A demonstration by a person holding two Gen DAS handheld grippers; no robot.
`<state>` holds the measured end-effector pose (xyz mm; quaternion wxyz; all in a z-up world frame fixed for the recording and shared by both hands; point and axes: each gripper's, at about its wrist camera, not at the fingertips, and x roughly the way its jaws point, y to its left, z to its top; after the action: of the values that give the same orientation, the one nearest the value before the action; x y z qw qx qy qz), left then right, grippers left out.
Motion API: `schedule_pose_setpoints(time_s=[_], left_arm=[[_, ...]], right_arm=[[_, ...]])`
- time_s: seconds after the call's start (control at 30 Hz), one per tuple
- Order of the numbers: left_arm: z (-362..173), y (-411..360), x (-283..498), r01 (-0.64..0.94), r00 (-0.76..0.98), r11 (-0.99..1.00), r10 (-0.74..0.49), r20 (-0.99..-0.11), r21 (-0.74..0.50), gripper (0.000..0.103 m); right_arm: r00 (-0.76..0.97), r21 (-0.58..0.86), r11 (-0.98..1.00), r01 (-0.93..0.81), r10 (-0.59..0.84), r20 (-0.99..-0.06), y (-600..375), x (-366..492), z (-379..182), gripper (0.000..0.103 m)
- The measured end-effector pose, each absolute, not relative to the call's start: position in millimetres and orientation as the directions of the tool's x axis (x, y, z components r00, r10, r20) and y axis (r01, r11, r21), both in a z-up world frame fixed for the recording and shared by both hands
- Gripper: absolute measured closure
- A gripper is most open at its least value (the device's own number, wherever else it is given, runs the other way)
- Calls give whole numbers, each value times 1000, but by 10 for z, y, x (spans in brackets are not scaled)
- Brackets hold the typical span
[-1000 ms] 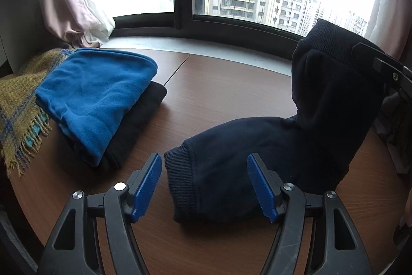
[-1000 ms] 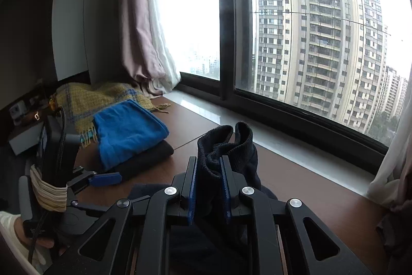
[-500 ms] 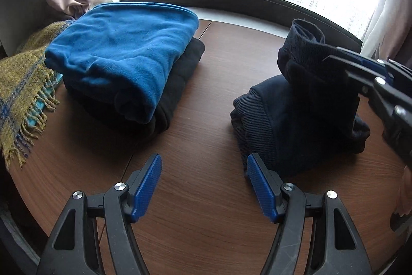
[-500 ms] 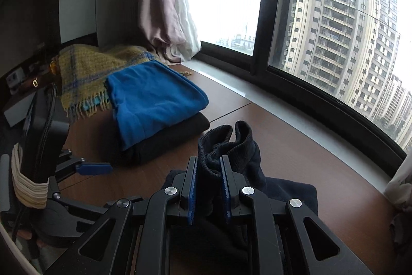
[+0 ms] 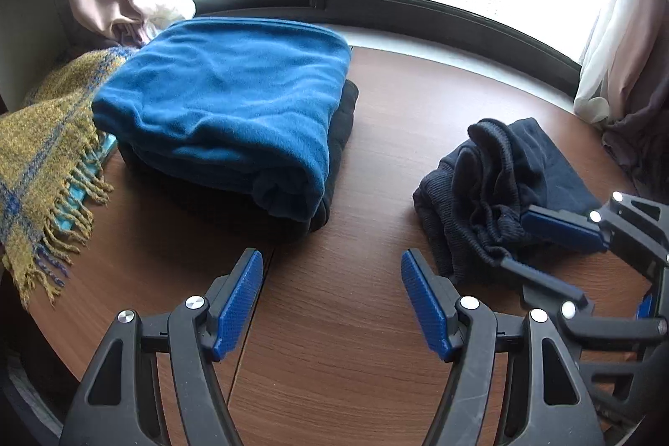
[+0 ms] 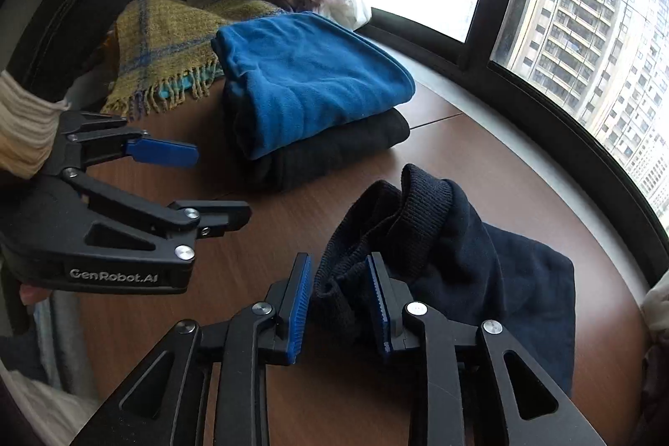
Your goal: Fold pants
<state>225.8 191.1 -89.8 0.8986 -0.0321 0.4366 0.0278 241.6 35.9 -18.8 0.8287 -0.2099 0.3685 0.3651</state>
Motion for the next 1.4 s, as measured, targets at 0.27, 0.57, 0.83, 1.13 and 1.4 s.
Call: schedule_pose_setpoints(time_s=[0.27, 0.57, 0.83, 1.13, 1.4], left_arm=[[-509, 1708, 2553, 223, 672, 974, -173, -720, -25, 35], [-557, 1564, 3191, 371, 528, 909, -374, -763, -189, 37], [-821, 1451, 3570, 378, 334, 855, -484, -809, -355, 47], [-957, 1383, 3584, 379, 270, 846, -488, -830, -374, 77], [-709, 1385, 3407, 403, 310, 825, -531, -789, -397, 80]], right_arm=[[602, 107, 861, -498, 432, -672, 7, 2107, 30, 69], [597, 310, 930, -199, 366, -714, -366, 2224, -266, 69], [722, 178, 956, -234, 294, -627, 45, 2291, -207, 69], [672, 131, 951, -281, 293, -680, 137, 2423, -488, 69], [685, 43, 951, -306, 252, -684, 164, 2318, -423, 71]])
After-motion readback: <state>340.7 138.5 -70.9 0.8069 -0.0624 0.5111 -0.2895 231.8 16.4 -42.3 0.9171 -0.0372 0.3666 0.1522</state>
